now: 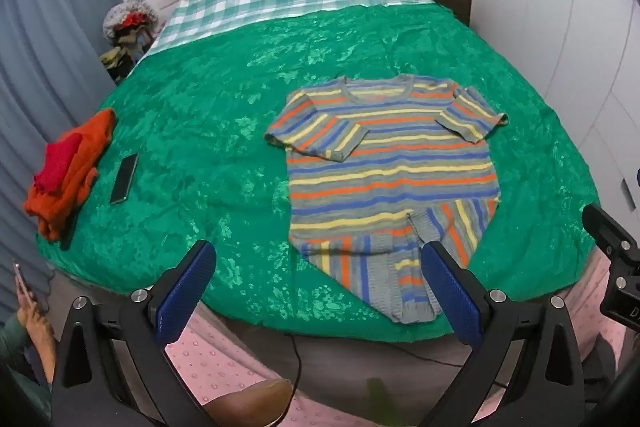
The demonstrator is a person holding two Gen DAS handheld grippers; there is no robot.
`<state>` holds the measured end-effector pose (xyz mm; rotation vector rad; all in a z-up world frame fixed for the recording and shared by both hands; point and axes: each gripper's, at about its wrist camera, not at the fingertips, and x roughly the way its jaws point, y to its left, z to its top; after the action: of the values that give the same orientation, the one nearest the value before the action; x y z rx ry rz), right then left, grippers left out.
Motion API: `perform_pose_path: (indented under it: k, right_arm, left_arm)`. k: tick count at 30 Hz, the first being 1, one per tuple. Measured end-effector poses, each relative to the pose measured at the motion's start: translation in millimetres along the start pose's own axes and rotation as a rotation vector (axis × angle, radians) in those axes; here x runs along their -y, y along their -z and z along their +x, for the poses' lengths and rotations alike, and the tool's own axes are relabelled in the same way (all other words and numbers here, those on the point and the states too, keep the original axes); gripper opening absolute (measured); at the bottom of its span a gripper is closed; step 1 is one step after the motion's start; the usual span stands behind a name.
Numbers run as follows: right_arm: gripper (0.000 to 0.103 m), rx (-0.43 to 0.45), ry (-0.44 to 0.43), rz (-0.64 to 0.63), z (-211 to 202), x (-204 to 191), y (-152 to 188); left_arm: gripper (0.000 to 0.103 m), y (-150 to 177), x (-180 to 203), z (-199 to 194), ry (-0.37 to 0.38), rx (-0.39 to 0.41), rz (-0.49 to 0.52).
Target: Fold small clothes
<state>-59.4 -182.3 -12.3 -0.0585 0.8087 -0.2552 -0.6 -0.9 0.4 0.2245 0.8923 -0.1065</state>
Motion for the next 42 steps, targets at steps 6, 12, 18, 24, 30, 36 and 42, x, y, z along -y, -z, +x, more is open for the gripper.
perform_pose_path:
  k: [6,12,18,24,30,36,42]
  right_arm:
    - [0.103,-0.003,-0.006,-0.004,0.7,-1.4,0.4]
    - [0.103,-0.004,-0.004,-0.007,-0.1,-3.7,2.1]
    - [0.103,-0.002,-0.006,-0.004,-0.7,-3.3,2.3]
    - [0.103,-0.003,-0.010,-0.011,1.0,-11.8,4.9]
    - [0.103,-0.005,-0.012,-0.011,2.1,-10.6,5.3]
    - [0.103,-0.008,-0.013,-0.011,2.1,-12.2,6.5]
    - [0.103,-0.009,-0.013,-0.010,2.8,-11.2,5.6]
  left_arm:
    - [0.103,1.1,7.7,-0.1,0.003,0.006,0.013]
    - [0.103,3.5,1.3,6.8,0.021,-0.020,0.005]
    - [0.103,3.4,1.6,6.7,0.033,-0.030,-0.007]
    - [0.103,4.0,3.9,6.5,0.027,-0.028,-0.003]
    - [0.103,3.3,4.6,6.9,0.018,-0.030,0.006]
    - [0.103,3.4,3.8,6.4,0.019,-0.028,0.009]
    - [0.103,3.9,2.0,8.0,0.019,-0.039,0.002]
